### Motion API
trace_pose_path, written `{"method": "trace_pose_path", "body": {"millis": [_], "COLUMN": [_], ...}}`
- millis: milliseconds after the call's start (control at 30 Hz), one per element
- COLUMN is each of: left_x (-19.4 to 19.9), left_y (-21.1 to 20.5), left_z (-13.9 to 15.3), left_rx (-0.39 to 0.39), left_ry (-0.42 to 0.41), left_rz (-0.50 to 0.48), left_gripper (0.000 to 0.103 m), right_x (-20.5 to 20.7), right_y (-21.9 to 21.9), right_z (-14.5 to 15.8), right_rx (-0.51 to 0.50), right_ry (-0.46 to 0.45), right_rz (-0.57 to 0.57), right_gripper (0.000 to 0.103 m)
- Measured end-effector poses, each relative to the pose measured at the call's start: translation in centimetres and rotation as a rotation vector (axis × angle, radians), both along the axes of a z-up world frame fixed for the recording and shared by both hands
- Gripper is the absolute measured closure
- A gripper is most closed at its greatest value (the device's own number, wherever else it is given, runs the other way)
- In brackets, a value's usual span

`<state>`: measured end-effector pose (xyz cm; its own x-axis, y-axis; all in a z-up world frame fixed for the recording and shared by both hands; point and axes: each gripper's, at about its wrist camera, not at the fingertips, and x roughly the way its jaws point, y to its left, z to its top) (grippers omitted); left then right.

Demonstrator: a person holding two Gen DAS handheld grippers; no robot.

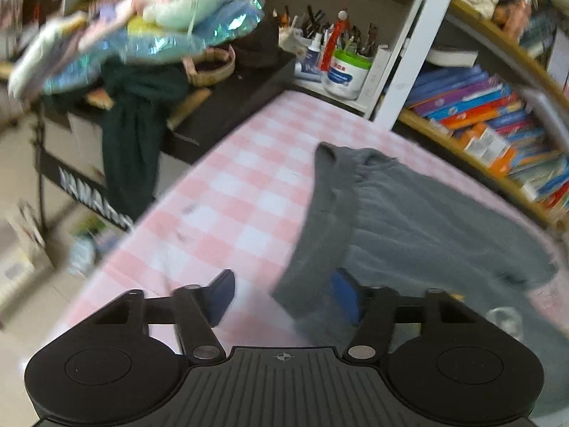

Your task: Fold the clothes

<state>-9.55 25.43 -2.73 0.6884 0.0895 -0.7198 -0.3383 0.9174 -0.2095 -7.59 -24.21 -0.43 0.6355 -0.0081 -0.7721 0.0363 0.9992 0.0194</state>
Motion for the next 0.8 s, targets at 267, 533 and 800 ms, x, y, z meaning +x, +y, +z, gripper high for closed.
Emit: {"method": "trace_pose_path", "body": {"millis": [267,533,800], "left_x": [1.6,0.8,0.8], "left_y": [-0.2,-0.8,-0.4], "left_z": [-1.8,-0.3,-1.6], "left_rx": [-0.017,-0.015,-0.011], "left_ry": [0.086,0.022,0.061], "left_rz": [-0.013,-0.073,-0.062], "left_gripper": [0.05,0.092,0.09], "right_x": [0.0,-0.1,0.1], "right_y": [2.5,2.5,2.3], "right_z": [-2.0,-2.5,-2.5], "right_rx": [-0.041,-0.046,-0.044], "right_ry": [0.072,0.08,0.086], "right_rz": [0.037,0.026,0.032], "right_gripper": [0.031,0.029,0.027]}}
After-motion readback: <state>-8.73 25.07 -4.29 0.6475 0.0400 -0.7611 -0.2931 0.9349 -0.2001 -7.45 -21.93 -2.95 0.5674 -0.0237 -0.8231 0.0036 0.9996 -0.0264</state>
